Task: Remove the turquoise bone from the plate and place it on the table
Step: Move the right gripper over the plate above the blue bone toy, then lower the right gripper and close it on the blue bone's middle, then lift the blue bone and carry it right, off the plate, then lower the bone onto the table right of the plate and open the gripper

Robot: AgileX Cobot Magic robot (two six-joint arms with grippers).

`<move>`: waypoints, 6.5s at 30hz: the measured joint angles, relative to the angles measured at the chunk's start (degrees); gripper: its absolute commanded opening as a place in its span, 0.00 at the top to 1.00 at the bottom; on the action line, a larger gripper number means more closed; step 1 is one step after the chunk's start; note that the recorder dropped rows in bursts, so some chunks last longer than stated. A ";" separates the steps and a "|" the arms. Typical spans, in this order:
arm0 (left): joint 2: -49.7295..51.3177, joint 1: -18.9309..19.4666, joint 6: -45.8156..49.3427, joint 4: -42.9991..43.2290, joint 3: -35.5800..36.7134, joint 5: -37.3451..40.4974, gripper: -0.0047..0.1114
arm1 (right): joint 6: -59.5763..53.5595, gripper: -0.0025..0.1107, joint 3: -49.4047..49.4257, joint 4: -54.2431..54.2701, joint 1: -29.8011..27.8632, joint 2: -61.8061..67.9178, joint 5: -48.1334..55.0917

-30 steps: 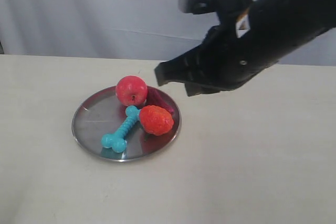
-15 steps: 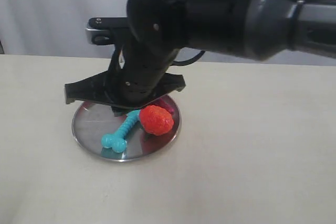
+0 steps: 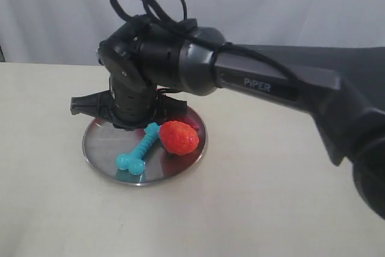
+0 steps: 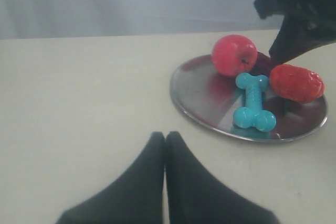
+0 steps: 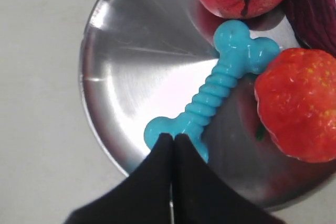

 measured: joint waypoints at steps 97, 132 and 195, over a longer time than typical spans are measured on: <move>0.00 0.00 0.00 0.00 0.00 0.00 0.96 | 20.65 0.98 -2.96 -12.92 0.00 14.10 -5.62; 0.00 0.00 0.00 0.00 0.00 0.00 0.96 | 14.66 0.98 -2.96 -12.56 1.31 1.35 -0.22; 0.00 0.00 0.00 0.00 0.00 0.00 0.96 | 0.53 0.98 30.91 -8.35 -19.63 -4.75 -22.60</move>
